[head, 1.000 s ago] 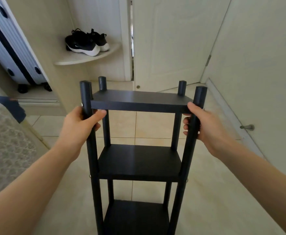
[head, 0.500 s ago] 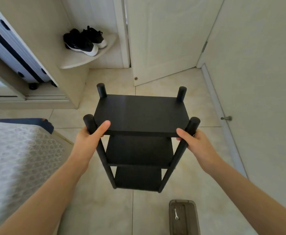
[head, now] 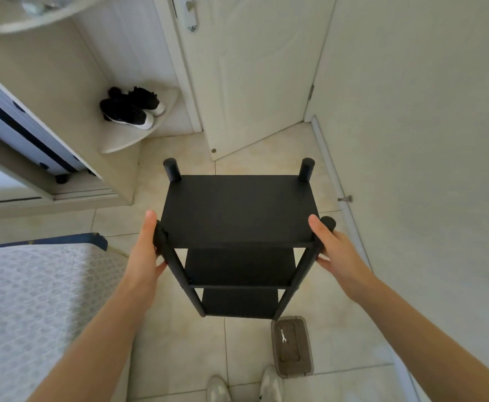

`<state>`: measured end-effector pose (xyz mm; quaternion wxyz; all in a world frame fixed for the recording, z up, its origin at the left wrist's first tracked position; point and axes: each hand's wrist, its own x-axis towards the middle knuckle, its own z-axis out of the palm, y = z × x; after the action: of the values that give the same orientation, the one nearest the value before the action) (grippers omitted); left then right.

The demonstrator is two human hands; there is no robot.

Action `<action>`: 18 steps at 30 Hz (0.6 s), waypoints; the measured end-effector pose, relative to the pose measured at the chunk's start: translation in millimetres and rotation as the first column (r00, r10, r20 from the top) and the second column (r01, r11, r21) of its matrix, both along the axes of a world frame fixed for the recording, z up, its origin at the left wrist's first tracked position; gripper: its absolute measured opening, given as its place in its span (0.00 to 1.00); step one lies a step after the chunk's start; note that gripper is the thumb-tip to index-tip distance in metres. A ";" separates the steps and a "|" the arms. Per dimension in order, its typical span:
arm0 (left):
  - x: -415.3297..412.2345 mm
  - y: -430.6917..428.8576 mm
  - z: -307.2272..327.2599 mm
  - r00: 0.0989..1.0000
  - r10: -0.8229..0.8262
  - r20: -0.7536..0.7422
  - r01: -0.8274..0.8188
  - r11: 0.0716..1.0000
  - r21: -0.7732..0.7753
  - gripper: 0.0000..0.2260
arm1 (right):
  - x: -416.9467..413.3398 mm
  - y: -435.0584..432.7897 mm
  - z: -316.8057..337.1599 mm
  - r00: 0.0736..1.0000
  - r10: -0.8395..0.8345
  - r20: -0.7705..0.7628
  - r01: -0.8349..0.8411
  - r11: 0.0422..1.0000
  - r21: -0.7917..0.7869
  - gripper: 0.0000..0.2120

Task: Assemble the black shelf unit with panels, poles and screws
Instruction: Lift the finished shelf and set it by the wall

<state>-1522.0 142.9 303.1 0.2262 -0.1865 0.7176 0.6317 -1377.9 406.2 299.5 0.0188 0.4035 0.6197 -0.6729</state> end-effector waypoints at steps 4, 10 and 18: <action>9.5 8.9 11.4 1.000 -0.003 0.021 0.003 1.000 -0.007 0.18 | 15.4 8.5 17.7 0.998 -0.066 0.020 0.067 0.997 -0.039 0.27; 16.9 27.8 16.5 0.999 -0.018 0.030 0.019 1.000 -0.005 0.15 | 24.6 23.4 13.0 0.986 -0.157 0.064 0.161 0.985 -0.066 0.18; -29.5 67.5 12.3 0.994 -0.077 0.082 0.078 0.997 -0.019 0.12 | -9.9 53.2 2.5 0.957 -0.253 0.141 0.266 0.960 -0.085 0.13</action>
<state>-1551.5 210.4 315.4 0.2774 -0.1866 0.7216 0.6063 -1387.8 459.4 302.0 -0.0090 0.5224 0.5233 -0.6732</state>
